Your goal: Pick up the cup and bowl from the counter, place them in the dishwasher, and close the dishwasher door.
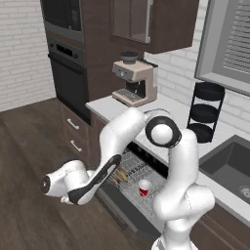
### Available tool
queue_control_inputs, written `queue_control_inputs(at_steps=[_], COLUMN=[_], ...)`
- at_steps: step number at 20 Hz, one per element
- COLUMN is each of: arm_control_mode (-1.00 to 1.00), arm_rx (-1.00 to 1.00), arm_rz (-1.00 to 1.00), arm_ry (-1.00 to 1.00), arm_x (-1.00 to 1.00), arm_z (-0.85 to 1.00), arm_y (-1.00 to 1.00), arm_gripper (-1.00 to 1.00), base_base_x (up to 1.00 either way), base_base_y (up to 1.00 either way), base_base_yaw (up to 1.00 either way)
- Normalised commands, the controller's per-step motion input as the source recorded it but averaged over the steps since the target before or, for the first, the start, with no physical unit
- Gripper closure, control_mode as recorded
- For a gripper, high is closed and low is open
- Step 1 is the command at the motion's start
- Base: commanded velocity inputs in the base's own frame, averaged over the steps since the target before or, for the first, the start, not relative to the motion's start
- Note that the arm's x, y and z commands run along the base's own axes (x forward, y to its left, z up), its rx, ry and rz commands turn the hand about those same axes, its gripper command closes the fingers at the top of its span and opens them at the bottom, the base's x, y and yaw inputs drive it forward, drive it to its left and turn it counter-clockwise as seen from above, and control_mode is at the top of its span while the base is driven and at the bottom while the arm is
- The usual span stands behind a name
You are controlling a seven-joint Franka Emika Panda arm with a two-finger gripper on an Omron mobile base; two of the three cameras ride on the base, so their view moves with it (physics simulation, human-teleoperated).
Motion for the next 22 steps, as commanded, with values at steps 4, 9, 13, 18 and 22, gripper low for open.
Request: queue_control_inputs(at_steps=[4, 9, 13, 18, 22], arm_control_mode=[-1.0, -1.0, -1.0, -1.0, -1.0], arm_rx=[-0.41, -0.41, -0.4, -0.38, -0.33], arm_rz=[-0.08, -0.1, -0.13, -0.14, -0.15], arm_ry=[0.0, 0.0, 0.0, 0.0, 0.0], arm_x=[0.0, 0.03, 0.28, 0.5, 0.57], arm_z=[-0.97, -0.81, -0.67, -0.69, -0.77], arm_y=[0.43, 0.47, 0.4, 0.2, 0.02], arm_gripper=[-1.0, -1.0, -1.0, -1.0, -1.0], base_base_x=[0.0, 0.0, 0.0, 0.0, 0.0], base_base_y=[0.0, 0.0, 0.0, 0.0, 0.0], base_base_yaw=[0.0, 0.0, 0.0, 0.0, 0.0])
